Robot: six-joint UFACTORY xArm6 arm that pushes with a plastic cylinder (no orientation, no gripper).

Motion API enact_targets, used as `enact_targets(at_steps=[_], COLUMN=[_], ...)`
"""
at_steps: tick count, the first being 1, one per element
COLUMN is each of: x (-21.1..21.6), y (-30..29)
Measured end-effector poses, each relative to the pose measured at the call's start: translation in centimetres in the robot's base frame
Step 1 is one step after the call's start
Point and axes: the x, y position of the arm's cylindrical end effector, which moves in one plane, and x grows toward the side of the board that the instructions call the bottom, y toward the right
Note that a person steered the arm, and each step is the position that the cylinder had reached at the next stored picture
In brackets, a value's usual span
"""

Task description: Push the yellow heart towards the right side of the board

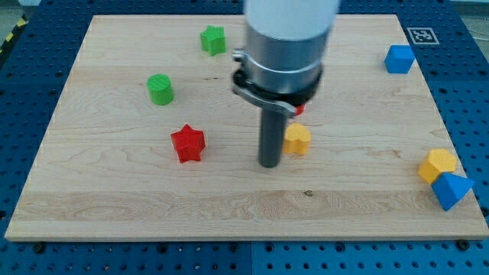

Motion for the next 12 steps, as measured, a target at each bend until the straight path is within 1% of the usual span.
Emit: enact_targets(at_steps=[1,4,6,10,12], x=[-2.7,-2.5,-2.5,-2.4,-0.4], y=[0.7,2.8,3.1,8.5,8.5])
